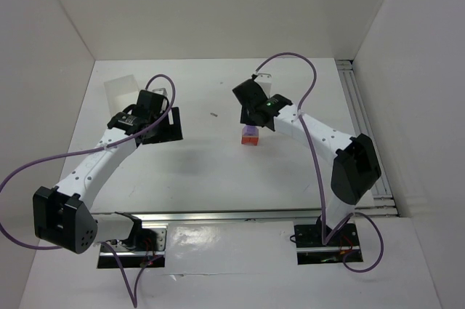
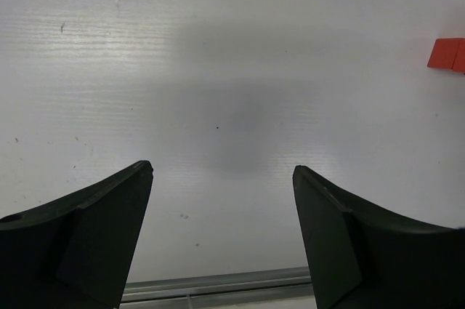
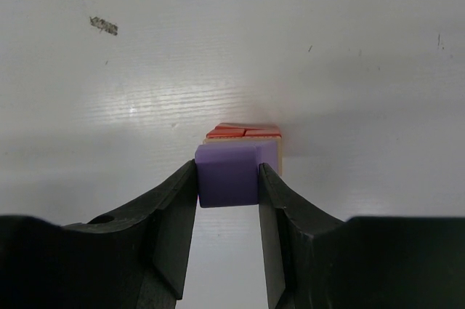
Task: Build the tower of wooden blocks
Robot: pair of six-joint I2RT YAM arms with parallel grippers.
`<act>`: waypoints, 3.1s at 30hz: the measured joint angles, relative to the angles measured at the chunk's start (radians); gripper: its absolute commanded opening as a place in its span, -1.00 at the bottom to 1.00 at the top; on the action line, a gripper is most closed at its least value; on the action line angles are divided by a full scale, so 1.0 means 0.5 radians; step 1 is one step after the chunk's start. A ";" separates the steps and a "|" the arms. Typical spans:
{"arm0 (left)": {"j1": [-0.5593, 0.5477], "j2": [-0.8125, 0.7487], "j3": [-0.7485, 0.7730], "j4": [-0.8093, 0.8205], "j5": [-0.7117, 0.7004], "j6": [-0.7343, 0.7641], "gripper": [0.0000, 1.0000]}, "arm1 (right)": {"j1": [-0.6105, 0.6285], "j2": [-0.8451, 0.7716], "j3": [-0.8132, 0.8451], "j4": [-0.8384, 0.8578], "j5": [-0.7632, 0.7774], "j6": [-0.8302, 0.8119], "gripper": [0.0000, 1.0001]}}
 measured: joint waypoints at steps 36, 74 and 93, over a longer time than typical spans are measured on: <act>0.000 0.000 -0.018 0.001 0.034 0.000 0.82 | 0.010 0.024 -0.004 -0.063 0.002 0.002 -0.11; 0.000 0.000 -0.018 0.001 0.037 0.001 0.82 | 0.026 0.063 -0.013 -0.072 0.029 0.014 -0.06; 0.000 0.000 -0.018 0.001 0.037 0.001 0.82 | 0.026 0.117 -0.010 -0.075 0.034 0.015 0.34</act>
